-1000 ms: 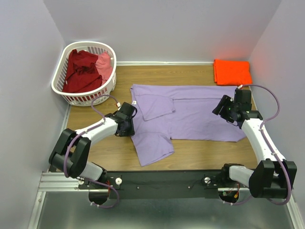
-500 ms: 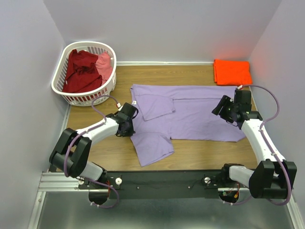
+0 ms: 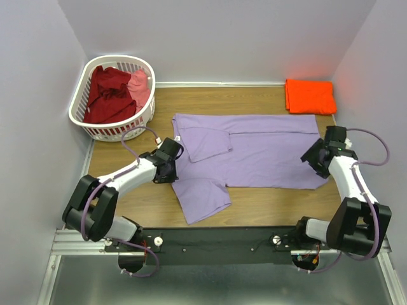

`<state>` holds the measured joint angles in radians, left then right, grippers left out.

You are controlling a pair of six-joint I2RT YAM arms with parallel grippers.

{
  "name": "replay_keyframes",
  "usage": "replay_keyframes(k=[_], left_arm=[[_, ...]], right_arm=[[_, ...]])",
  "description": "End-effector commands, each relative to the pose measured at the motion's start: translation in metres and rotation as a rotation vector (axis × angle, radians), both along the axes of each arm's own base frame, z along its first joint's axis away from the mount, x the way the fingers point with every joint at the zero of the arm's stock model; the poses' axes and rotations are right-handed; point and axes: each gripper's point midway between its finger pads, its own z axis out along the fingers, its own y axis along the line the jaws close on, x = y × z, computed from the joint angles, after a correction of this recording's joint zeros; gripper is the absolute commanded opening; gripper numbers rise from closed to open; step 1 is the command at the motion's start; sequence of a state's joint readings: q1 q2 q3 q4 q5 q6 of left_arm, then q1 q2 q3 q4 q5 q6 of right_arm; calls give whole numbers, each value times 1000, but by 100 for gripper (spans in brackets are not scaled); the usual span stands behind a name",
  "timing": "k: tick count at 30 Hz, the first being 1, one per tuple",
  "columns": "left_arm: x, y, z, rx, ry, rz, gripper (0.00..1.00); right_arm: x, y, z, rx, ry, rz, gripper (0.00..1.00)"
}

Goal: Fold and stack the t-shirts
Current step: Fold the tshirt

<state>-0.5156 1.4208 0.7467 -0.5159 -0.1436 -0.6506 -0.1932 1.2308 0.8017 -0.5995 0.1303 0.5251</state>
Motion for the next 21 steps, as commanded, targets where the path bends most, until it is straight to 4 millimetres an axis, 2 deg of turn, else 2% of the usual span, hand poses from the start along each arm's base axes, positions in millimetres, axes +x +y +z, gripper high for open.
replay_keyframes(k=[1, 7, 10, 13, 21], left_arm=[[2, 4, 8, 10, -62, -42, 0], [5, -3, 13, -23, -98, -83, 0], [6, -5, 15, -38, -106, -91, 0], [8, -7, 22, -57, -131, -94, 0], [7, -11, 25, -74, -140, -108, 0]], right_arm=[[-31, -32, -17, 36, 88, -192, 75], [-55, -62, -35, 93, 120, -370, 65], [-59, -65, -43, 123, 119, -406, 58], [-51, -64, -46, 161, 77, -431, 54], [-60, -74, -57, 137, 65, -536, 53]])
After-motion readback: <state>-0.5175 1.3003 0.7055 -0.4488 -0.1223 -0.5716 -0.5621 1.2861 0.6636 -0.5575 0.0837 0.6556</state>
